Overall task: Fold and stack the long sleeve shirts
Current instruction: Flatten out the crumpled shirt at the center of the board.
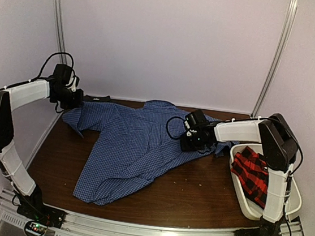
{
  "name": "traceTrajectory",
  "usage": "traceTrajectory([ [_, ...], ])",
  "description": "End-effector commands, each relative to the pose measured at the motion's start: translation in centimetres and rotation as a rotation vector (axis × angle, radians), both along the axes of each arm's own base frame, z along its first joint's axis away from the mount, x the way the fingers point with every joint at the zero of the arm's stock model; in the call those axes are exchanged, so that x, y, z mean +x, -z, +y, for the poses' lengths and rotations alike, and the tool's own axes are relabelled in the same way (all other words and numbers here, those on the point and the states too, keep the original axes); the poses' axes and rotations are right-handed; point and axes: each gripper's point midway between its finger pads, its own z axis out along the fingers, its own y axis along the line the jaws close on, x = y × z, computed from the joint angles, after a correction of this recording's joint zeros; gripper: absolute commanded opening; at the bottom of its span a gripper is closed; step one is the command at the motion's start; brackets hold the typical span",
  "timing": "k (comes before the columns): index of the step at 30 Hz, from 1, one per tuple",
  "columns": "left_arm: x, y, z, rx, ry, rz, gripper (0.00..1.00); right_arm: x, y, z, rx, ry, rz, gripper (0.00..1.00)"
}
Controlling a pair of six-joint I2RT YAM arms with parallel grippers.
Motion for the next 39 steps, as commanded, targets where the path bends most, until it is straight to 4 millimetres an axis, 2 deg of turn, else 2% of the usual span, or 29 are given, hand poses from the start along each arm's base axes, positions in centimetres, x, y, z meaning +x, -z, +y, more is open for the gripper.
traceTrajectory([
  [1,0.0,-1.9,-0.5,-0.003,0.031,-0.064,0.00,-0.1,-3.3,0.4,0.044,0.003,-0.037,0.00],
  [5,0.0,-2.0,-0.6,-0.008,0.039,-0.065,0.00,-1.7,-6.0,-0.6,0.022,0.016,-0.048,0.00],
  [9,0.0,-2.1,-0.8,-0.012,0.048,-0.066,0.00,-5.2,-7.6,-2.0,0.015,0.014,-0.023,0.00],
  [11,0.0,-2.2,-0.9,-0.015,0.054,-0.069,0.00,-7.5,-7.8,-3.0,0.010,0.016,0.000,0.00],
  [18,0.0,-2.4,-1.3,-0.031,0.070,-0.071,0.00,-17.2,-5.8,-7.6,-0.028,0.056,0.143,0.00],
  [23,0.1,-2.0,-1.4,-0.035,0.079,-0.062,0.00,-22.1,-5.3,-10.7,-0.002,0.117,0.219,0.00],
  [28,0.2,-1.7,-1.6,-0.042,0.086,-0.054,0.00,-24.1,-4.7,-12.9,-0.038,0.172,0.260,0.00],
  [33,0.2,-1.3,-1.6,-0.037,0.085,-0.043,0.00,-24.5,-5.1,-14.1,-0.084,0.197,0.266,0.00],
  [37,0.2,-1.3,-1.6,-0.037,0.085,-0.042,0.00,-24.9,-5.9,-14.2,-0.071,0.197,0.274,0.00],
  [39,0.3,-1.3,-1.6,-0.037,0.086,-0.043,0.00,-25.7,-5.7,-13.9,-0.046,0.188,0.300,0.00],
])
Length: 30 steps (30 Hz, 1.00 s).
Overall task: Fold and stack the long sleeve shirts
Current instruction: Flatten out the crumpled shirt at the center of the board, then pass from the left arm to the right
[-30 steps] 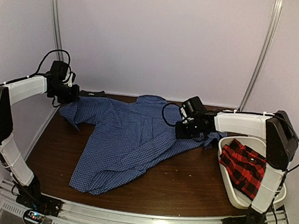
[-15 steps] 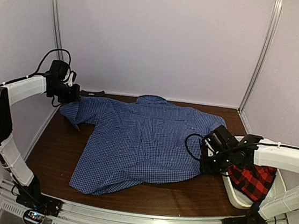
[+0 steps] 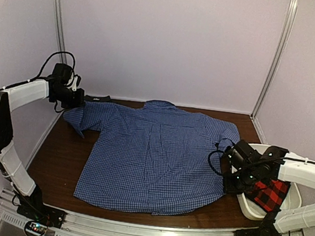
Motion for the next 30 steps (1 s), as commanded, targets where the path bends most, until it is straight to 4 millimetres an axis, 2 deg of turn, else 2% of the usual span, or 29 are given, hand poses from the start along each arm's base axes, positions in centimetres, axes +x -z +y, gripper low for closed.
traceTrajectory([
  [1,0.6,-0.7,-0.4,-0.002,0.023,-0.033,0.00,-1.4,-0.7,-0.1,0.035,0.014,0.019,0.00],
  [4,0.7,-0.8,-0.5,-0.002,0.025,-0.032,0.00,-2.8,0.2,0.1,0.063,0.009,0.052,0.00],
  [7,0.9,-1.1,-0.6,-0.011,0.030,-0.036,0.00,-3.4,0.8,0.3,0.080,0.011,0.058,0.08],
  [9,0.9,-1.4,-0.7,-0.012,0.030,-0.038,0.00,-3.3,0.4,0.5,0.098,0.019,0.037,0.15],
  [11,0.9,-1.7,-0.8,-0.014,0.036,-0.039,0.00,-2.9,-0.4,0.7,0.116,0.030,0.002,0.27],
  [17,0.4,-2.6,-2.5,-0.028,0.081,-0.037,0.00,0.3,-5.6,1.8,0.200,0.055,-0.195,0.59],
  [20,-0.1,-3.2,-4.1,-0.040,0.116,-0.038,0.00,2.5,-8.6,3.3,0.276,0.051,-0.323,0.69],
  [24,-1.2,-4.8,-7.3,-0.059,0.187,-0.066,0.00,5.5,-12.6,6.2,0.394,-0.004,-0.516,0.76],
  [26,-1.7,-5.9,-8.8,-0.068,0.217,-0.079,0.00,7.2,-15.2,8.1,0.463,-0.047,-0.635,0.77],
  [30,-2.6,-8.3,-11.4,-0.102,0.273,-0.108,0.00,9.4,-18.6,11.8,0.569,-0.138,-0.803,0.79],
])
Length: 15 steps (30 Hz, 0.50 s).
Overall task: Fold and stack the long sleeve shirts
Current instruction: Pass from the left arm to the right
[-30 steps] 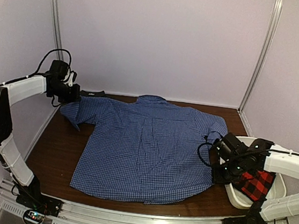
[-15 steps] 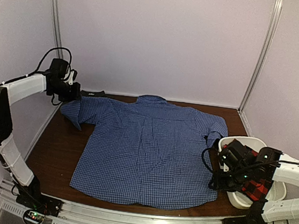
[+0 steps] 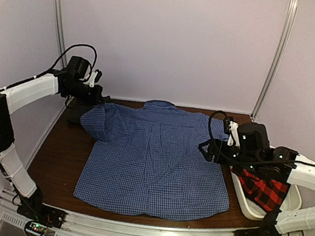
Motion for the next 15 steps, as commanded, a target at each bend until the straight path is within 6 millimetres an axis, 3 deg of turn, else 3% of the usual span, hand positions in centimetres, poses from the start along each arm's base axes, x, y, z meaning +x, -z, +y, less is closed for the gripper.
traceTrajectory([
  [1,-0.9,-5.9,-3.2,-0.086,0.073,-0.101,0.00,3.9,-7.6,4.9,0.178,-0.080,-0.342,0.80],
  [8,-2.9,-7.4,-9.1,-0.184,0.174,-0.090,0.00,6.4,-8.4,12.7,0.213,-0.292,-0.491,0.83],
  [15,-4.0,-7.8,-11.4,-0.215,0.198,-0.074,0.00,9.0,-7.2,18.8,0.201,-0.431,-0.532,0.86],
])
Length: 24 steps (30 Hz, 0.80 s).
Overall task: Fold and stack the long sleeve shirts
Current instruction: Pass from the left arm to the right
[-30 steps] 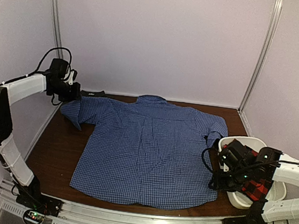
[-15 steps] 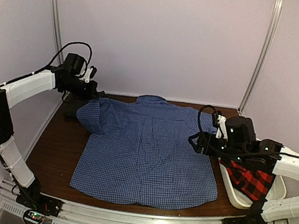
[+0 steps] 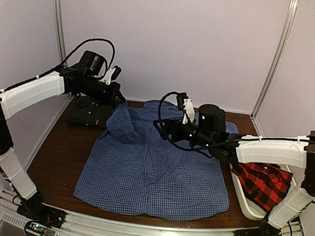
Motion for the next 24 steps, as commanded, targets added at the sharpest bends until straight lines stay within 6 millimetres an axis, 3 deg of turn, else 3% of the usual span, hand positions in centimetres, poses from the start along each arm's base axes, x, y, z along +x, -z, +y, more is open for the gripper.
traceTrajectory([
  [1,0.1,-2.9,-1.3,-0.075,0.003,-0.045,0.00,0.5,-2.9,4.1,0.078,-0.136,-0.122,0.86],
  [9,-0.3,-3.1,-2.7,-0.105,0.034,-0.037,0.00,1.6,0.6,9.4,0.074,-0.247,-0.091,0.84],
  [18,0.0,-3.1,-3.0,-0.110,0.030,-0.031,0.00,3.4,3.0,12.6,0.031,-0.291,-0.063,0.79],
  [24,0.4,-3.1,-2.9,-0.115,0.004,-0.028,0.00,3.8,4.3,13.6,0.028,-0.314,-0.023,0.57],
])
